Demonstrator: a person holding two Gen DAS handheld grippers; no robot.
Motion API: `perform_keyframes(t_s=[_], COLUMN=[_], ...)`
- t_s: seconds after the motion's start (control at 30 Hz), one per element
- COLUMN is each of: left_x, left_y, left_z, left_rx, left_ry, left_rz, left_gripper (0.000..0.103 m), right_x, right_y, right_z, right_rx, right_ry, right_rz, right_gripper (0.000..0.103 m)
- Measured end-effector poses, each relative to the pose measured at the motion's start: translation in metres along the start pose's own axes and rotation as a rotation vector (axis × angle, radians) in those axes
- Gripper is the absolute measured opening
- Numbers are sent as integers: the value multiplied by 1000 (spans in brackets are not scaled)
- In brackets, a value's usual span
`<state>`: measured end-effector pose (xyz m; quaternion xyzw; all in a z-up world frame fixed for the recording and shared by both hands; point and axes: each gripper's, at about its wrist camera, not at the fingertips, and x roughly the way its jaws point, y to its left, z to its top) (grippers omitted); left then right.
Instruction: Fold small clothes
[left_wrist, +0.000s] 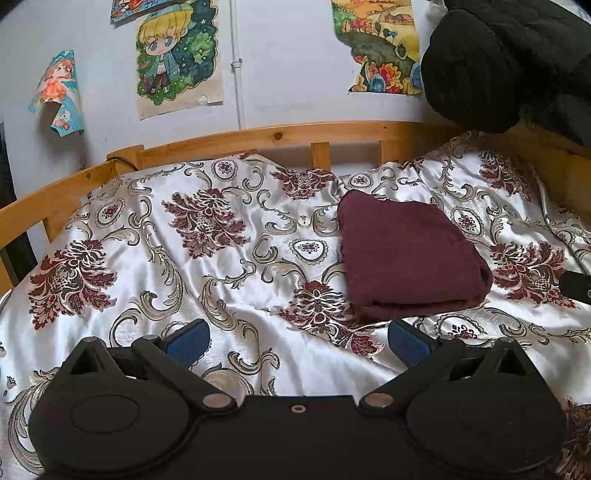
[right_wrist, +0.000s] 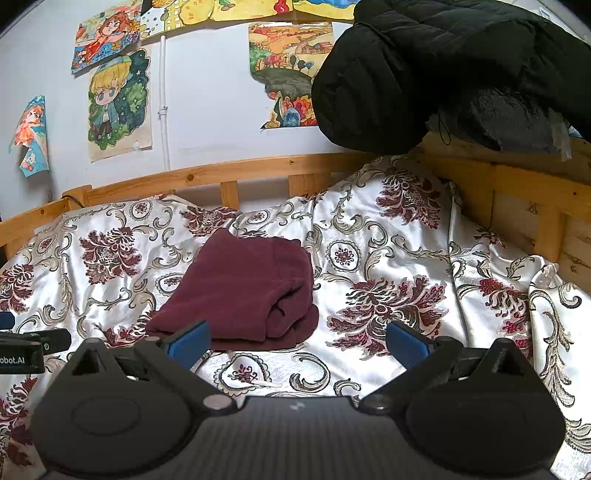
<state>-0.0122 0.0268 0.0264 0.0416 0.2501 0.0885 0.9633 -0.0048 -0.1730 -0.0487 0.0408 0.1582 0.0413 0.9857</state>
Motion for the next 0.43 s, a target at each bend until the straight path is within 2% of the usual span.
perform_keyframes(t_s=[0.43], left_x=[4], left_y=[3], left_z=[-1], left_rx=[-16], left_ry=[35], left_rz=[3], left_gripper=[102], right_x=[1], right_y=[1], right_z=[1], right_rx=[-6], right_ry=[6], right_rz=[1], right_gripper=[102])
